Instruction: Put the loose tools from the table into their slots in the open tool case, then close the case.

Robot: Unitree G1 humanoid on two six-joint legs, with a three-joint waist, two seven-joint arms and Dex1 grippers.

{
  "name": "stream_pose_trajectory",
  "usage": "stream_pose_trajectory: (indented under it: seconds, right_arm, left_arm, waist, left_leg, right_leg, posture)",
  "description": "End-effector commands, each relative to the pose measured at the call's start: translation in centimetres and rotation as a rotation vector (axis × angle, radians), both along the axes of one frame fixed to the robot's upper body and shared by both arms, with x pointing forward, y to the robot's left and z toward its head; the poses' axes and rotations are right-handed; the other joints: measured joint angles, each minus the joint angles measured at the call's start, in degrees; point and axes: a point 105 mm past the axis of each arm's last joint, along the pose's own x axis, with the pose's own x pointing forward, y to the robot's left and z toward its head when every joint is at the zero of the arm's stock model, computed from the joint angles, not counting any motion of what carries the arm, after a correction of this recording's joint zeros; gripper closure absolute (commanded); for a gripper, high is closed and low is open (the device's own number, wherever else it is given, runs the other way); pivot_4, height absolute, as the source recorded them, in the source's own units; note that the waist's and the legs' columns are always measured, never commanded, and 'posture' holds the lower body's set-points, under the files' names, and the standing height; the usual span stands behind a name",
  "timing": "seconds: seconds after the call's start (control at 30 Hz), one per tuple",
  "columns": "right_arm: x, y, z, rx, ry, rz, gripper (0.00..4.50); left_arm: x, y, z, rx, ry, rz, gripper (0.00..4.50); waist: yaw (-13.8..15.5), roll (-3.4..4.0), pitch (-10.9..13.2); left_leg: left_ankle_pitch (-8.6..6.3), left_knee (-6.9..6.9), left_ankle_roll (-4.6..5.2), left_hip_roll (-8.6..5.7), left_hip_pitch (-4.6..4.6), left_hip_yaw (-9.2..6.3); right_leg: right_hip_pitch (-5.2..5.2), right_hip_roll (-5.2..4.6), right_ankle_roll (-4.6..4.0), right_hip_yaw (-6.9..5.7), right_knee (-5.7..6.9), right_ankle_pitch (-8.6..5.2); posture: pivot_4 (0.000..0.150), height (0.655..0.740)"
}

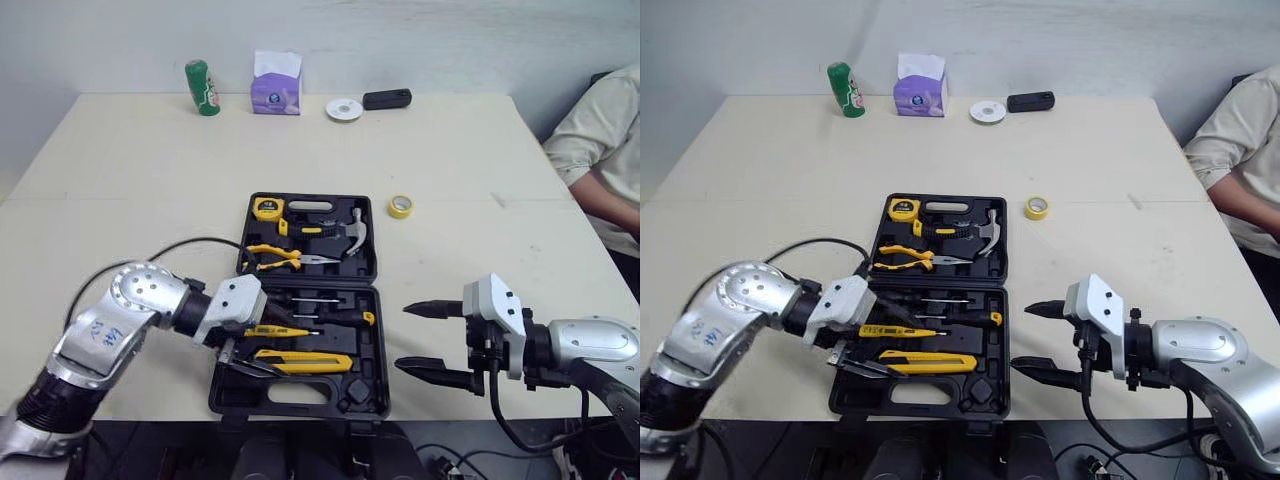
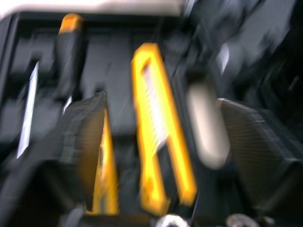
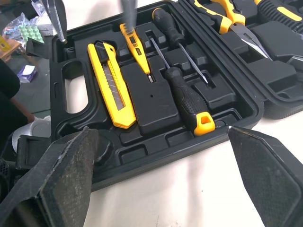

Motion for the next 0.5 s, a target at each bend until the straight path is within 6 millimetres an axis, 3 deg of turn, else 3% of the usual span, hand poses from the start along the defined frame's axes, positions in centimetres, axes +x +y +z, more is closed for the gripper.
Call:
stream_pose_trajectory:
  seconds: [0.03,0.13,0.17,0.5]
  right_arm:
    - [-0.4,0.7,0.9,0.026,-0.042,0.055,0.00]
    - [-0.5,0.8,0.9,0.025,-0.034,0.065,0.00]
    - [-0.6,0.8,0.8,0.024,-0.027,0.070,0.00]
    - [-1.0,0.9,0.6,0.029,0.006,0.085,0.00]
  left_arm:
    - [-0.2,0.0,0.9,-0.106,0.091,0.039,2.78]
    - [0.2,0.1,-0.7,-0.066,0.078,0.074,4.21]
    - [0.5,0.0,-1.3,-0.060,0.074,0.091,4.42]
    - [0.8,0.3,-3.4,0.004,0.058,0.132,4.42]
  waist:
    - [0.1,0.00,0.0]
    - [0.1,0.00,0.0]
    - [0.2,0.00,0.0]
    - [0.2,-0.01,0.0]
  left_leg:
    - [0.01,0.01,0.00,0.00,0.00,-0.02]
    - [0.02,0.02,-0.01,0.00,0.03,-0.05]
    - [0.02,0.02,-0.01,-0.01,0.05,-0.05]
    - [0.01,0.01,0.01,-0.02,0.04,-0.05]
  right_leg:
    - [0.00,0.00,0.00,0.00,0.02,0.00]
    - [0.05,0.00,0.00,-0.01,0.01,0.00]
    - [0.06,0.00,0.00,-0.01,0.01,0.00]
    - [0.07,-0.04,0.01,-0.02,-0.01,0.01]
  posture:
    - [0.150,0.7316]
    - [0.150,0.7316]
    - [0.150,0.7316]
    - [0.150,0.7316]
